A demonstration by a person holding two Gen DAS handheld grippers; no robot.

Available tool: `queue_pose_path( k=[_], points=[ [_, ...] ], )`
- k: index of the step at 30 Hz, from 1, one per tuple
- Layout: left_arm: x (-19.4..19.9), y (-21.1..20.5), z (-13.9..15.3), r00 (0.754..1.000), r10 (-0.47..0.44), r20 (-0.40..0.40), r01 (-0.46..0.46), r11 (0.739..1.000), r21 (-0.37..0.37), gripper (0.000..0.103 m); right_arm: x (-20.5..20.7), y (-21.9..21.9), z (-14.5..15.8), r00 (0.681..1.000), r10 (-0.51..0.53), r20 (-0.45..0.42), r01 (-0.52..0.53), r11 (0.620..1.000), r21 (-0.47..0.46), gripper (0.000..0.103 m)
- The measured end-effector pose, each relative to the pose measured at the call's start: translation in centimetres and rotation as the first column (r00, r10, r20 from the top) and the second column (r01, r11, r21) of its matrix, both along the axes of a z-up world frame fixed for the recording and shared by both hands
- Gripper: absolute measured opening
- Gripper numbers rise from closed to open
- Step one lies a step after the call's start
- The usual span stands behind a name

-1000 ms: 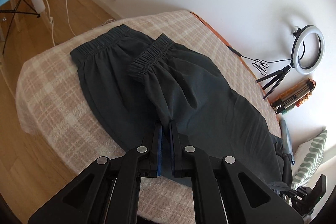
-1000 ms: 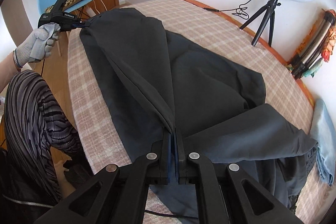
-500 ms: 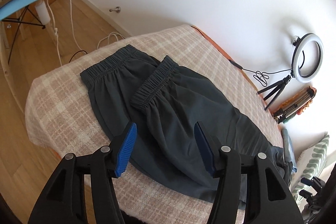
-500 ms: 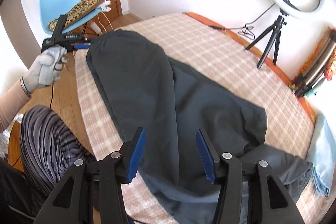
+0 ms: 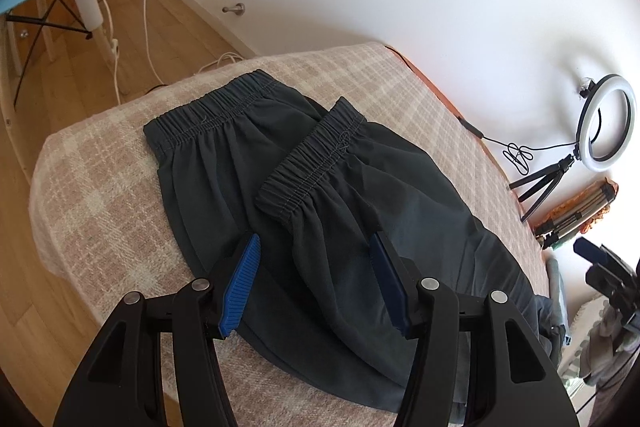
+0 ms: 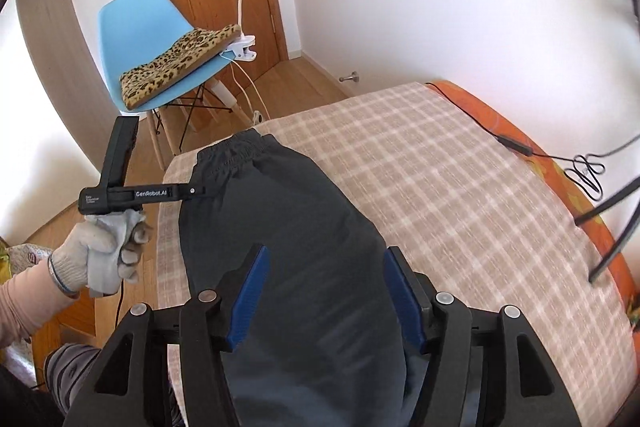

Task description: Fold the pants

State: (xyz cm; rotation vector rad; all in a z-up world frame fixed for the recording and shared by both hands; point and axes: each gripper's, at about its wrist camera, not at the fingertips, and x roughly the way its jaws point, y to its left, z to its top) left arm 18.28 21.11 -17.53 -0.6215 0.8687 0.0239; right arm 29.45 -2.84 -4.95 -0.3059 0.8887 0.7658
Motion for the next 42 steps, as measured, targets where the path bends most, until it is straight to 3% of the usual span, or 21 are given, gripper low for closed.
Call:
queue_pose_path(
  k=[4, 6, 7, 11, 16, 18, 22, 23, 27, 32, 35, 40, 41, 42],
  points=[
    [0.0, -0.6, -0.1, 1.0, 0.0, 0.02, -0.001, 0.999, 0.043, 0.05, 4.8, 5.3, -1.7, 0.998, 0.055, -0.044, -0.054, 0.998, 0.012, 0.065],
    [0.0, -1.0, -0.2, 1.0, -0.008, 0.022, 0.007, 0.998, 0.067, 0.027, 7.2, 7.5, -3.0, 0.994, 0.061, -0.085, -0.059, 0.998, 0.029, 0.065],
    [0.0, -1.1, -0.3, 1.0, -0.013, 0.021, 0.012, 0.998, 0.07, 0.022, 8.2, 8.7, -3.7, 0.991, 0.078, -0.112, -0.074, 0.996, 0.041, 0.065],
    [-0.3, -1.0, -0.7, 0.999, -0.007, 0.032, 0.005, 0.998, 0.066, 0.011, 11.2, 12.5, -6.9, 0.977, 0.116, -0.181, -0.11, 0.993, 0.048, 0.065],
    [-0.4, -0.8, -0.7, 0.999, -0.007, 0.046, 0.004, 0.998, 0.062, 0.01, 12.7, 15.5, -10.5, 0.962, 0.143, -0.232, -0.146, 0.989, 0.001, 0.063],
    [-0.5, -1.1, -0.6, 0.999, -0.015, 0.052, 0.01, 0.996, 0.083, 0.01, 12.5, 16.3, -11.2, 0.954, 0.167, -0.251, -0.173, 0.985, -0.003, 0.037],
    [-1.1, -1.1, -0.4, 0.997, -0.018, 0.069, 0.011, 0.995, 0.099, 0.008, 11.5, 17.2, -10.8, 0.96, 0.179, -0.218, -0.189, 0.982, -0.026, 0.01],
    [-1.3, -0.9, -0.2, 0.997, -0.015, 0.076, 0.008, 0.995, 0.096, 0.007, 11.3, 17.3, -10.4, 0.963, 0.172, -0.207, -0.182, 0.983, -0.03, 0.005],
    [-2.1, 0.2, 0.5, 0.995, 0.011, 0.1, -0.02, 0.996, 0.087, 0.006, 10.7, 17.9, -7.9, 0.975, 0.174, -0.139, -0.177, 0.984, -0.011, 0.0],
    [-2.8, 1.7, 0.8, 0.994, 0.042, 0.104, -0.055, 0.991, 0.123, 0.006, 10.3, 20.3, -6.3, 0.967, 0.236, -0.095, -0.237, 0.972, 0.004, 0.0],
    [-3.1, 2.0, 0.2, 0.996, 0.045, 0.081, -0.056, 0.99, 0.132, 0.006, 10.9, 21.6, -7.6, 0.963, 0.23, -0.141, -0.235, 0.972, -0.018, 0.048],
    [-3.0, 2.2, -0.6, 0.996, 0.045, 0.073, -0.054, 0.99, 0.131, 0.006, 10.5, 23.4, -9.8, 0.951, 0.263, -0.16, -0.272, 0.962, -0.032, 0.046],
    [-2.9, 2.2, -0.6, 0.996, 0.046, 0.076, -0.056, 0.989, 0.139, 0.006, 10.4, 23.7, -10.3, 0.949, 0.269, -0.164, -0.279, 0.959, -0.044, 0.044],
    [-2.8, 2.2, -0.5, 0.996, 0.047, 0.078, -0.058, 0.988, 0.143, 0.006, 10.2, 23.9, -10.7, 0.947, 0.273, -0.168, -0.286, 0.956, -0.058, 0.035]
  ],
)
